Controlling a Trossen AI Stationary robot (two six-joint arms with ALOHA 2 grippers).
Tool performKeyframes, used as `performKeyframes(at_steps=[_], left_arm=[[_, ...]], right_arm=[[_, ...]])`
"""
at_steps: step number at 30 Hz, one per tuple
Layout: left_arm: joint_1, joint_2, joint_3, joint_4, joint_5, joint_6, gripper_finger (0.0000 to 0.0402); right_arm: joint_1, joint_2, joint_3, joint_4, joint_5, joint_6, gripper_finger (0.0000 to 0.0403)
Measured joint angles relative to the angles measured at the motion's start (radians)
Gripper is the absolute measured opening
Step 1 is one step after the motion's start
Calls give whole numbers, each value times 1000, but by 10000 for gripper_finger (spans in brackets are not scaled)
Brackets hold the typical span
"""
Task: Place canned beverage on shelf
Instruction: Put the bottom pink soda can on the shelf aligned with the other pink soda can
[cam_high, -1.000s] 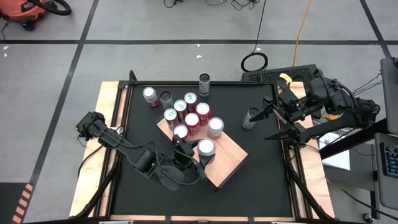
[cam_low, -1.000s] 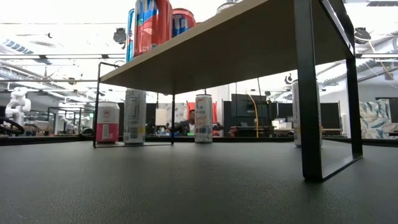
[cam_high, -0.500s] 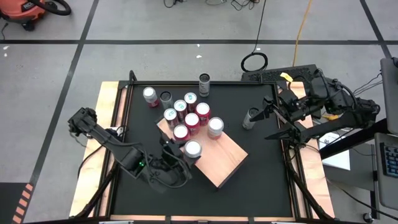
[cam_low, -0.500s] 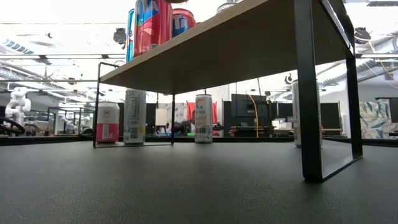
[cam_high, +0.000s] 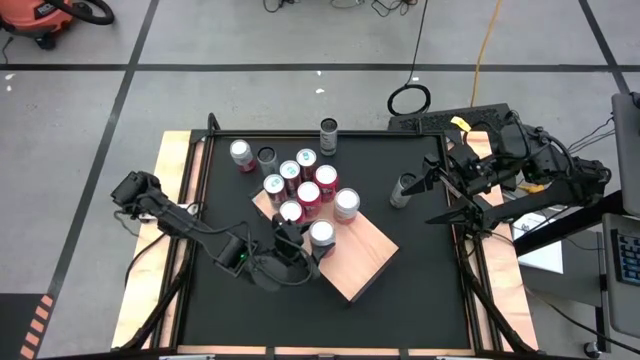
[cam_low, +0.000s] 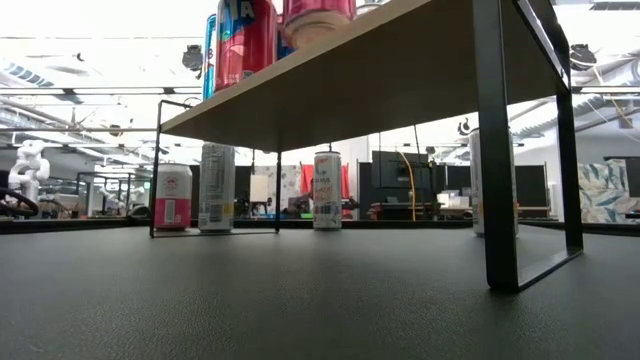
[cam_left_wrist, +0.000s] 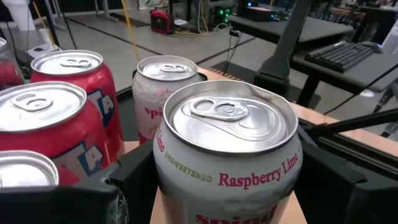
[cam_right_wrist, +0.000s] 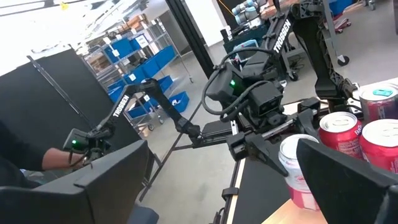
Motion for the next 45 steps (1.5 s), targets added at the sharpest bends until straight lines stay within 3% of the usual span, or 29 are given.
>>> performKeyframes(at_steps=[41,45], left_arm=[[42,4,1,-25,78,24,291],[42,4,1,-57,78,24,306]], right_arm=[[0,0,0,-2,0,17,389],[0,0,0,-2,0,17,389]])
